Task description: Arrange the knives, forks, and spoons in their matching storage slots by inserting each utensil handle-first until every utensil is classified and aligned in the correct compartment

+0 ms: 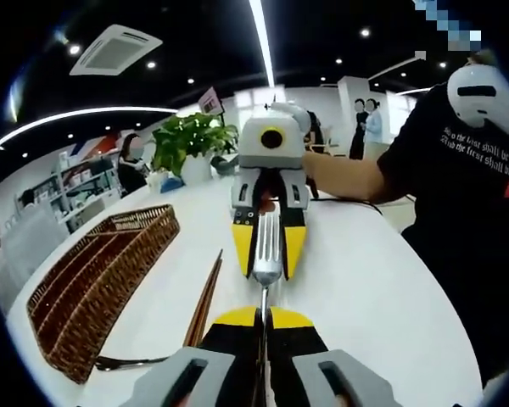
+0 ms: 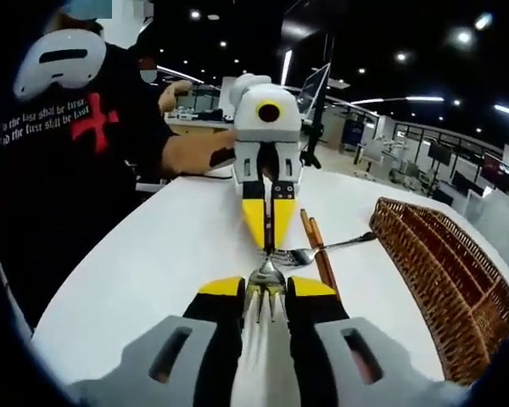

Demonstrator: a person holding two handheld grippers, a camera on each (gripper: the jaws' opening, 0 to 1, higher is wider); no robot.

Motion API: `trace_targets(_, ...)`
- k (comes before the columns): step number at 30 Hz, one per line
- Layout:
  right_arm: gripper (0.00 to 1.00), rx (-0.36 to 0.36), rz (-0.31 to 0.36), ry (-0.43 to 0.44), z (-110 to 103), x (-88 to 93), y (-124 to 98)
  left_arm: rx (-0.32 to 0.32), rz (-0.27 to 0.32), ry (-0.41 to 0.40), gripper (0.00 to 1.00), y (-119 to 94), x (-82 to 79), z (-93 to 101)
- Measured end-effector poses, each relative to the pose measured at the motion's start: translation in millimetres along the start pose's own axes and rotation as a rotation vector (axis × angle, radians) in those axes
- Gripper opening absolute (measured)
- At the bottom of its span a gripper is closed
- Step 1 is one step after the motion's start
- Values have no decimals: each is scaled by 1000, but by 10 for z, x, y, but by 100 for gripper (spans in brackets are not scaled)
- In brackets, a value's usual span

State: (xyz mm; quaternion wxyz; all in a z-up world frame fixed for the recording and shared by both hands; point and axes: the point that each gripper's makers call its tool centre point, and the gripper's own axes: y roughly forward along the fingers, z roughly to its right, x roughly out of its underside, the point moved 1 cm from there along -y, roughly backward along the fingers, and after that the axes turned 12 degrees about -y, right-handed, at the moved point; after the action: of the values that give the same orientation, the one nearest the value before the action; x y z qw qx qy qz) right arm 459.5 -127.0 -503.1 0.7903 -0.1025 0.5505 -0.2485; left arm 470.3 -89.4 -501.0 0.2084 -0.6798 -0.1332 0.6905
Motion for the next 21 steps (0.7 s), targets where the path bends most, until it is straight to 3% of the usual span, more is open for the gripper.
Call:
trace_targets(7,18,11,23,57,53,-59,-57,-12,40,51,3,-1,-40,-21)
trace_targets(12,18,6,25,43,38,-76,-37,-18,-17,78,6,55,84,-20)
trace_targets(21,18,13,28,22,41,-109,-33,-17,-12,71,3,40,46,1)
